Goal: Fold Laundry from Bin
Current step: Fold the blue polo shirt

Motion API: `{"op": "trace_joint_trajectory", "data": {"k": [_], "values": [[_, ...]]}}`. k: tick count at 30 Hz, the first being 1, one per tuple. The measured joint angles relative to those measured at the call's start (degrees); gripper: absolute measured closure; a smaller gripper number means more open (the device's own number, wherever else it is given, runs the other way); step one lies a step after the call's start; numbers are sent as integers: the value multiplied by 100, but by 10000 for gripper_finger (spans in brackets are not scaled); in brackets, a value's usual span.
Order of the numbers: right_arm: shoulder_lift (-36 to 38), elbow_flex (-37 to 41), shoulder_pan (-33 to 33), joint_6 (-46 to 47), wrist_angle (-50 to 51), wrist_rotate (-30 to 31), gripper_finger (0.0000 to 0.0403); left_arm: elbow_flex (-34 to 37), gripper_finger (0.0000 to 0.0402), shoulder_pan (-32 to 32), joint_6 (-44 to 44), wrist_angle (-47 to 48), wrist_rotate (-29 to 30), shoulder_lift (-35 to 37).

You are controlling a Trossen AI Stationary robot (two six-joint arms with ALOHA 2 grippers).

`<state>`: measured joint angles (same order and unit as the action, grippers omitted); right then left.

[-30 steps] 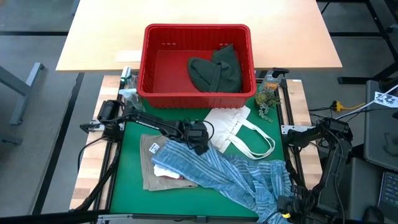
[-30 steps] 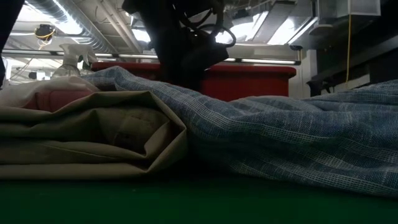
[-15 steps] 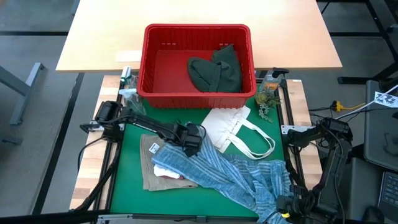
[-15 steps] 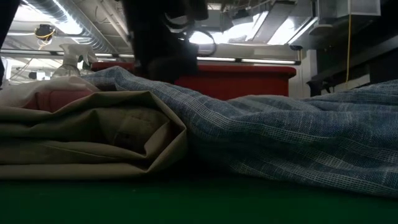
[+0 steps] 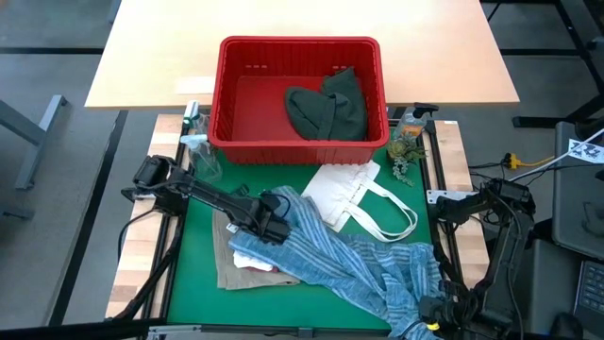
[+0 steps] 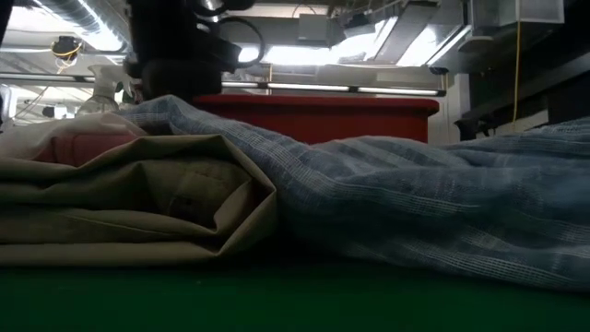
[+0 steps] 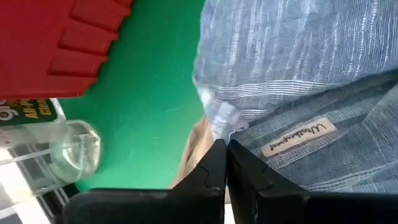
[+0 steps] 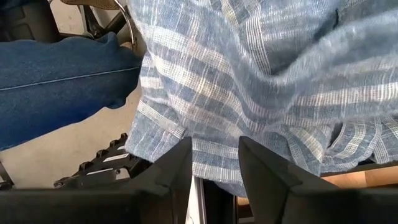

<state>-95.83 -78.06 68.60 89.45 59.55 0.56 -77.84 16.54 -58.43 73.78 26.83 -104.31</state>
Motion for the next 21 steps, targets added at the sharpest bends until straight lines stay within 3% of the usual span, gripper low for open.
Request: {"op": "trace_joint_trajectory", "data": {"k": [6,16,21], "values": [[0,0,0,-87,7,50,271,0,392,84,11,-24,204,0],[213,0,2,-162,115,191,271,0,296,78,-343,-33,220,0],[500,0,0,-289,555,914,271,0,270,139,-405,-81,217,0]]}}
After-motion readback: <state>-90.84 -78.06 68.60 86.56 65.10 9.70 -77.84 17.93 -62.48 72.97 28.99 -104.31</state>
